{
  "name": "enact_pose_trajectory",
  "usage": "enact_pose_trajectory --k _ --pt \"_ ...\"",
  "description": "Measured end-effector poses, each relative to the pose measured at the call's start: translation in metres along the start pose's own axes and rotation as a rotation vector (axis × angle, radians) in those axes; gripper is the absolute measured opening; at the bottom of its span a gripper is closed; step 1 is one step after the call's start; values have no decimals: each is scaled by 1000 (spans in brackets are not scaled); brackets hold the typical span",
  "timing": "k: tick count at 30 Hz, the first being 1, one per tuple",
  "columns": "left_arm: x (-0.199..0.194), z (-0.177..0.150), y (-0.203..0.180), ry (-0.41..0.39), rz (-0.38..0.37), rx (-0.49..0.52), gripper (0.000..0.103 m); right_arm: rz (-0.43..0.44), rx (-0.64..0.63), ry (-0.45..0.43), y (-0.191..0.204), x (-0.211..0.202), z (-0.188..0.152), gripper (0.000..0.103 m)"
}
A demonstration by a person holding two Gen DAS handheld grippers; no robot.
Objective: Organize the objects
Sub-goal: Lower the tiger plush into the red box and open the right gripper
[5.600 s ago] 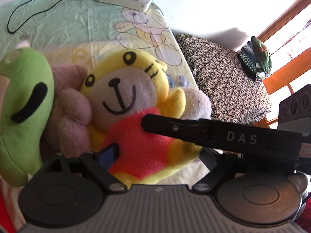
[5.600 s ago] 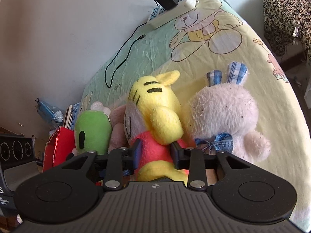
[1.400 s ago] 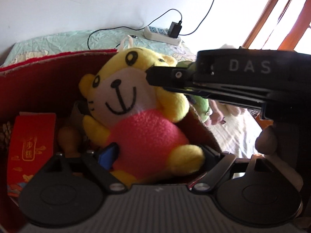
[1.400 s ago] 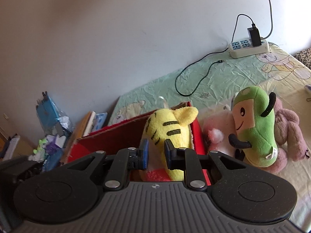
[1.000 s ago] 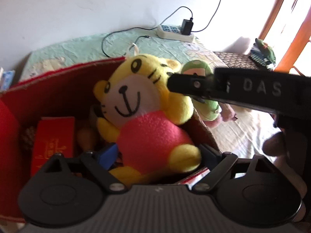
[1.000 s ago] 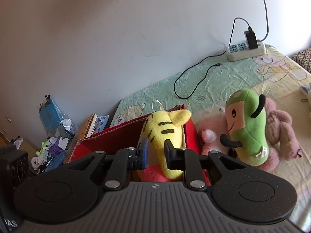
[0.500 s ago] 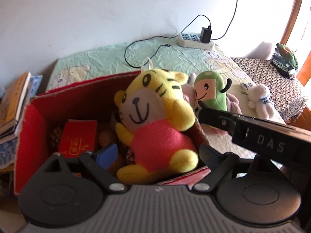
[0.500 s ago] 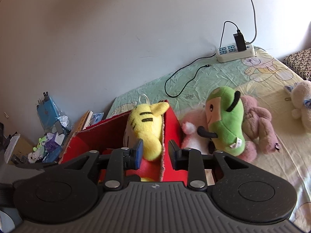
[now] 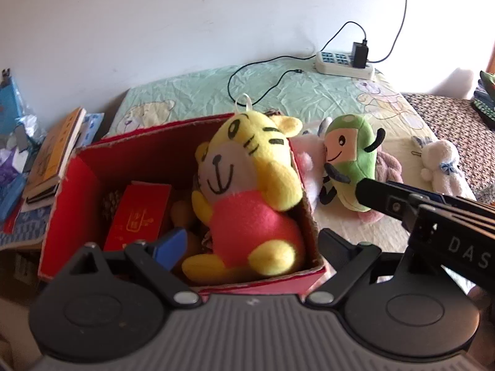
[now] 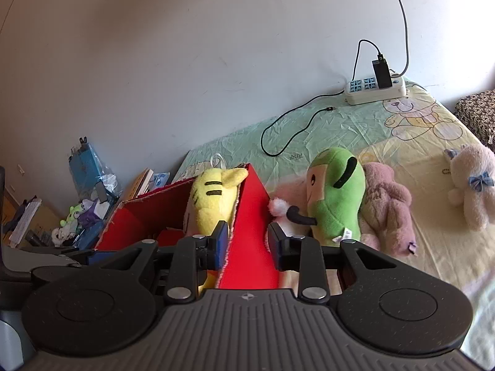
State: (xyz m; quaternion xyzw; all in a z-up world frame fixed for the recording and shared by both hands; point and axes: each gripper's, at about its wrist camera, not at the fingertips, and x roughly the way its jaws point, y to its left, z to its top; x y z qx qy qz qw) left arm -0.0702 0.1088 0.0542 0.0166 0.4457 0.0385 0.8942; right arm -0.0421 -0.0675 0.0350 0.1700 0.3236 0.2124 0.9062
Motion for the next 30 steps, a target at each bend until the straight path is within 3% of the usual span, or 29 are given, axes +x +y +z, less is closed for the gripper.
enact_pose_trajectory --k 19,30 --pt "0 6 -52 23 149 -57 93 35 -13 49 -52 -11 14 31" --pt "4 15 -86 17 154 -30 92 20 26 69 -87 -18 17 31"
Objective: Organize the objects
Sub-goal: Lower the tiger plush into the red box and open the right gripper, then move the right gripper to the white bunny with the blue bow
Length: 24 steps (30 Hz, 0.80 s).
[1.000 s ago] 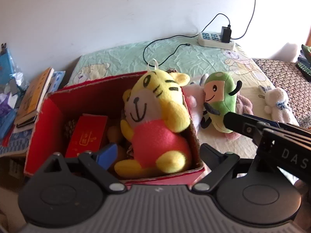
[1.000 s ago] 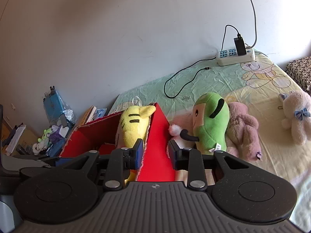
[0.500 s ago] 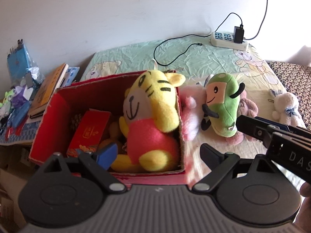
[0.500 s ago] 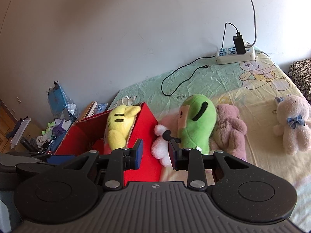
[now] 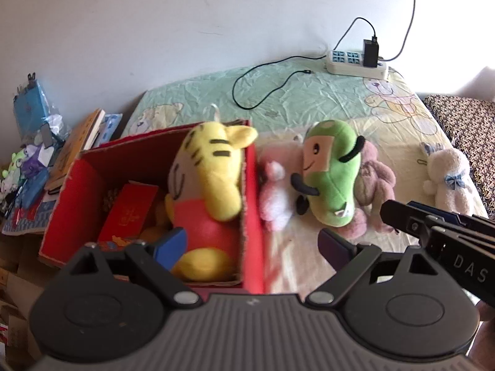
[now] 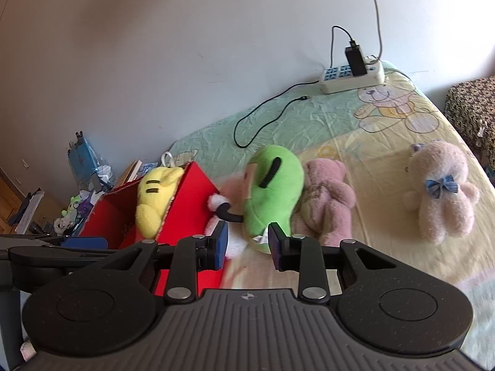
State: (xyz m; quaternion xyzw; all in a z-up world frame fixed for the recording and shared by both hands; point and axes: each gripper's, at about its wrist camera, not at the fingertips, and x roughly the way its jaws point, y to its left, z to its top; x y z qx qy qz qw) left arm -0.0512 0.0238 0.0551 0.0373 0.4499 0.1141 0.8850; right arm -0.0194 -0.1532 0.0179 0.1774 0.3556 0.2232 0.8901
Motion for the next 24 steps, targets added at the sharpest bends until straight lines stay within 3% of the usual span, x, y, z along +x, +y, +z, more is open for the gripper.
enact_pose_trajectory --k 15,18,24 --pt "7 3 -48 3 -42 50 93 -48 59 -5 -47 -17 4 31" --pt "9 1 -60 2 -80 60 94 -69 84 -10 -61 -23 4 31" --pt "18 -1 -87 10 -232 84 95 -131 143 -35 -94 -40 3 32"
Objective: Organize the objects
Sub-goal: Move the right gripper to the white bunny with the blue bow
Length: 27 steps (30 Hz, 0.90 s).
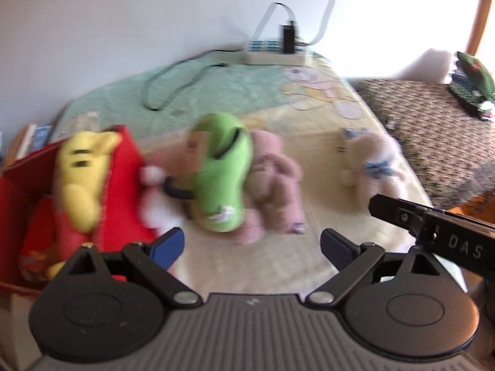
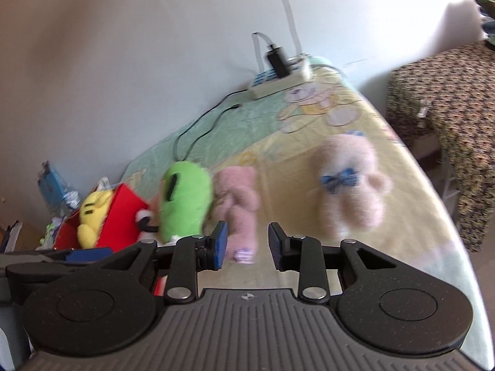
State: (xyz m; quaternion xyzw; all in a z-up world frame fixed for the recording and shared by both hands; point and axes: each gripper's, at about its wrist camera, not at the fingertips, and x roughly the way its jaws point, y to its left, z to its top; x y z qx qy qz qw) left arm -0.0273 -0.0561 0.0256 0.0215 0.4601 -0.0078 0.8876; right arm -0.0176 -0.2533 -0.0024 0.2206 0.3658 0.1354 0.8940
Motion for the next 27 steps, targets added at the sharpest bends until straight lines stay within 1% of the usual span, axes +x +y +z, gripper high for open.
enact_pose_trajectory --k 2,3,5,8,11,12,16,20,22,25,27 --pt "7 0 -10 12 -45 13 97 -23 32 -6 -13 -3 2 32" --pt "11 1 -15 17 -65 20 102 -34 46 -8 -19 -5 3 32" --pt "17 2 -25 17 -115 29 102 -53 66 -13 -30 -6 6 32" --pt "25 5 -38 33 -212 37 102 -82 84 -17 -44 -7 9 33" --pt "33 9 -50 38 -272 43 102 -97 106 -15 -55 -4 13 38" --pt "35 11 -53 35 -287 51 102 -100 111 -11 -59 -2 14 41" --pt "52 20 -70 35 -327 93 102 -108 155 8 -74 7 20 42" --pt "79 27 -81 81 -372 104 102 -98 208 27 -92 19 28 42" --pt "90 28 -84 100 -386 99 101 -77 232 39 -101 27 33 42" --pt "100 33 -84 97 -406 92 98 -38 285 70 -115 40 39 42" --pt "106 37 -85 100 -420 85 93 -21 323 85 -123 49 42 42"
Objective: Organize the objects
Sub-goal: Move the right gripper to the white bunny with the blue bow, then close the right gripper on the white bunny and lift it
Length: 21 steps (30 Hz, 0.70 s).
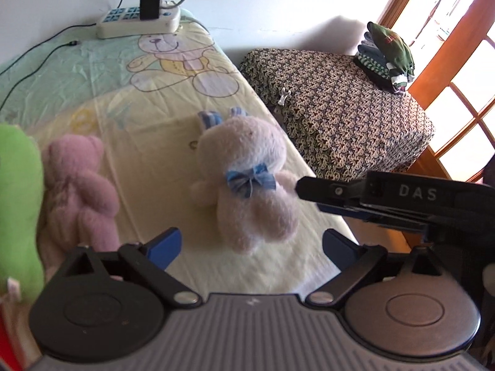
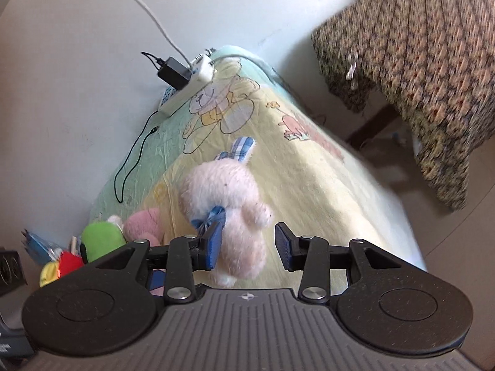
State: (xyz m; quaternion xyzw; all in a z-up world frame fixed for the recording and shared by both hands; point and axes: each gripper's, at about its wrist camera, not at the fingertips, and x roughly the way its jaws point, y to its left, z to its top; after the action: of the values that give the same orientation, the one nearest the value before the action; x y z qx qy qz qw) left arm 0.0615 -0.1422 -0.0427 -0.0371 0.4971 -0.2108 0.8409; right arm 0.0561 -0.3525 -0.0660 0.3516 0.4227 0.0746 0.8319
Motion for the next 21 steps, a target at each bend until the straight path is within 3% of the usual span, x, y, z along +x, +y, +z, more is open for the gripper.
enact_pose_trajectory --k 6,15,21 --pt "20 11 7 39 -64 -32 70 50 38 43 -8 22 11 41" --pt "39 23 20 72 -79 -39 69 212 41 115 -5 49 21 42" --pt "44 25 27 83 -64 -48 56 268 -13 144 9 58 19 38"
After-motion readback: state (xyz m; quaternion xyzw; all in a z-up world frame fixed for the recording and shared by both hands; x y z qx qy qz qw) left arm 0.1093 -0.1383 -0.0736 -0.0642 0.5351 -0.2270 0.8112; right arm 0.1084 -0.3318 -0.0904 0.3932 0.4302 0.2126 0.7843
